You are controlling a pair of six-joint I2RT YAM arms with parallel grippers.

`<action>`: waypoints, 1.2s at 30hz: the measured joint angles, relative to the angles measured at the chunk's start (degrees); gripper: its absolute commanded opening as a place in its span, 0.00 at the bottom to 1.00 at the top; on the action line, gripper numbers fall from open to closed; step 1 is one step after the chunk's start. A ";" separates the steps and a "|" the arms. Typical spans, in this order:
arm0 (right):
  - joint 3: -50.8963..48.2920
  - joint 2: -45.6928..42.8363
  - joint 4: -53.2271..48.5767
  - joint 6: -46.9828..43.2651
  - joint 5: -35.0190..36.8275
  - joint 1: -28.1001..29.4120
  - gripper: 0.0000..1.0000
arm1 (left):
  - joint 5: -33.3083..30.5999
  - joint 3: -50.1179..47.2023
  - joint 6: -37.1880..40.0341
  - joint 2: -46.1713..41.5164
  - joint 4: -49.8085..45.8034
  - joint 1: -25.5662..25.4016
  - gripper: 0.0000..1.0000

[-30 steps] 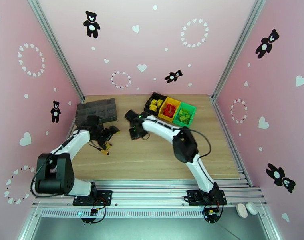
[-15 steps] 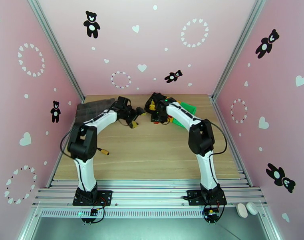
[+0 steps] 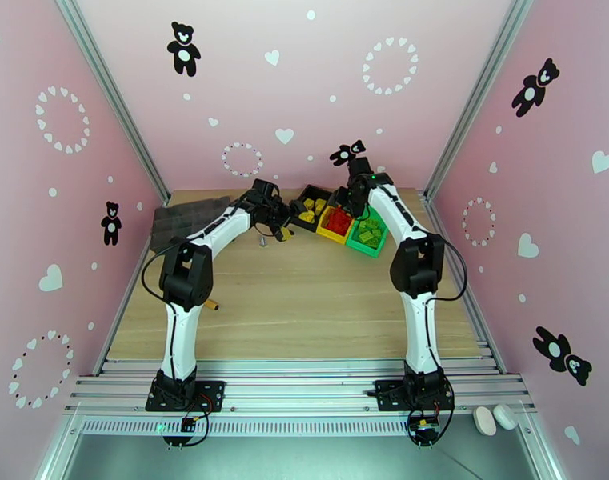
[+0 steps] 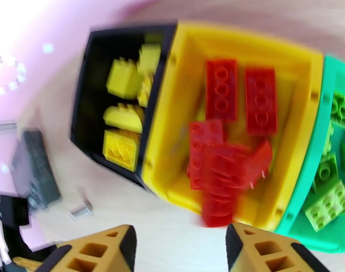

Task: Sort the legos into containers by color

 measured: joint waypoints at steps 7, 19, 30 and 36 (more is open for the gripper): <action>-0.11 0.98 -0.42 0.04 -0.52 0.07 0.75 | -2.64 -2.56 3.96 -2.36 -3.96 0.09 0.95; -25.55 -20.22 1.44 -7.72 9.79 7.37 0.92 | -21.70 -20.15 19.30 -29.99 -10.86 1.46 0.98; -55.52 -57.31 11.93 -9.25 29.07 8.17 0.99 | -48.96 -45.16 30.14 -59.84 3.43 1.49 0.98; -68.70 -67.06 18.45 -7.23 47.30 6.43 0.98 | -62.18 -45.90 38.69 -62.01 8.24 1.62 0.98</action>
